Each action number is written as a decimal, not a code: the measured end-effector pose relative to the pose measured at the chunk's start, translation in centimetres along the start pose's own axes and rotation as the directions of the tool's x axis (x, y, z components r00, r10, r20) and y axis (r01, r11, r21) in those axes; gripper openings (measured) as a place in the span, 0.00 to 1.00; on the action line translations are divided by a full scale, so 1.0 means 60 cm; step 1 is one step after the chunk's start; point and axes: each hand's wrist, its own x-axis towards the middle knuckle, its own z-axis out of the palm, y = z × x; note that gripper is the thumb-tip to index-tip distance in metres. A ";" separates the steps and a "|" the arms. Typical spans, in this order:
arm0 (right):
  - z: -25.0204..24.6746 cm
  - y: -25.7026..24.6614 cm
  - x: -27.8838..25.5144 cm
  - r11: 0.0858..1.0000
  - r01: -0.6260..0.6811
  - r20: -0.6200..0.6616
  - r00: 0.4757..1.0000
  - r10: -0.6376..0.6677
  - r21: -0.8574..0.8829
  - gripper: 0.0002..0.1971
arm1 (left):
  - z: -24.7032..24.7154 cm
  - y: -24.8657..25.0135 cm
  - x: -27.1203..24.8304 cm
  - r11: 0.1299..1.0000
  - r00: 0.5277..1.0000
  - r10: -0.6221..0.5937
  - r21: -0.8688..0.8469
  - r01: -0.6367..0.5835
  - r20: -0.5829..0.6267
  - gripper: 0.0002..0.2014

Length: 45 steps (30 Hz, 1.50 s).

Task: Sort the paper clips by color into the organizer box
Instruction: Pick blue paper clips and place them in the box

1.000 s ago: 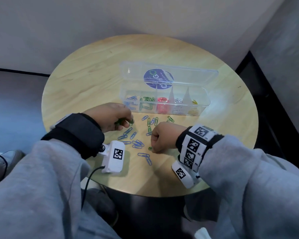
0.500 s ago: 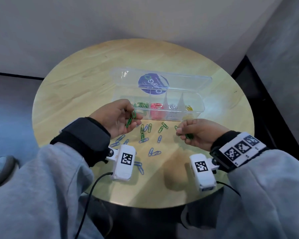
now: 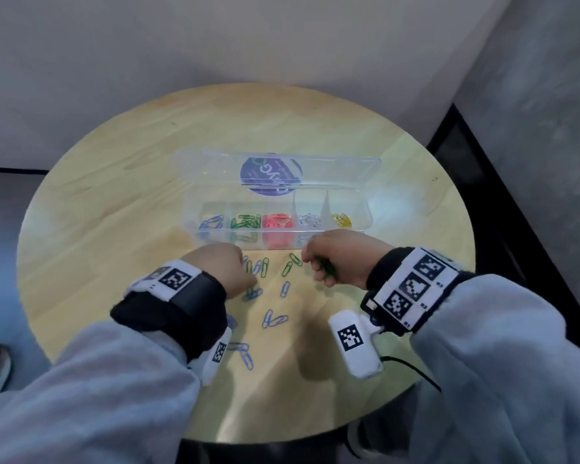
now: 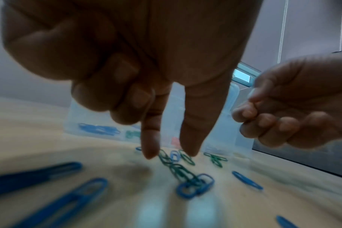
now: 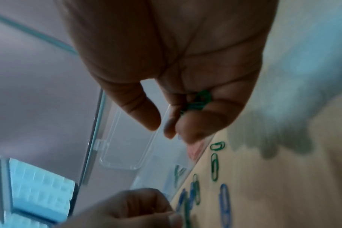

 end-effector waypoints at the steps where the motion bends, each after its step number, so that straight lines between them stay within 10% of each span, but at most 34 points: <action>1: -0.002 0.000 0.003 0.976 0.022 -0.033 0.999 -0.030 -0.218 0.09 | 0.003 0.002 0.004 1.000 1.000 -0.005 0.017 0.005 -0.010 0.12; 5: -0.001 -0.005 0.007 0.758 0.108 -0.035 0.985 -0.170 -0.644 0.04 | 0.012 0.009 0.013 0.999 0.999 -0.041 0.015 0.041 0.001 0.12; 9: 0.005 -0.001 0.018 0.620 0.113 0.021 0.988 -0.154 -0.777 0.22 | 0.011 0.017 0.011 0.999 0.999 -0.038 -0.014 0.038 0.039 0.09; 20: 0.010 0.003 0.029 0.517 0.076 -0.052 0.972 -0.229 -0.853 0.15 | -0.008 -0.001 0.002 0.964 0.987 0.000 -0.261 0.043 0.162 0.09; 26: 0.024 0.004 0.034 0.466 0.071 -0.015 0.984 -0.180 -0.882 0.09 | -0.049 -0.015 -0.008 0.455 0.972 0.130 -0.882 0.119 0.197 0.14; 32: 0.030 0.011 0.043 0.446 0.040 -0.016 0.992 -0.122 -0.894 0.10 | -0.061 -0.036 -0.016 0.087 0.971 0.085 -0.972 0.216 0.223 0.14; 35: 0.033 0.014 0.039 0.421 0.048 0.029 0.998 -0.050 -0.906 0.06 | -0.054 -0.030 -0.012 0.191 0.972 0.037 -0.957 0.220 0.231 0.13; 41: 0.009 0.001 0.023 0.650 0.089 0.102 0.995 -0.017 -0.755 0.03 | -0.040 -0.024 -0.006 0.811 1.000 0.002 -0.585 0.002 0.006 0.04; 45: 0.002 0.002 0.023 0.889 0.106 0.200 0.980 -0.016 -0.445 0.06 | -0.036 -0.013 -0.016 0.942 1.000 0.009 -0.337 -0.015 -0.021 0.03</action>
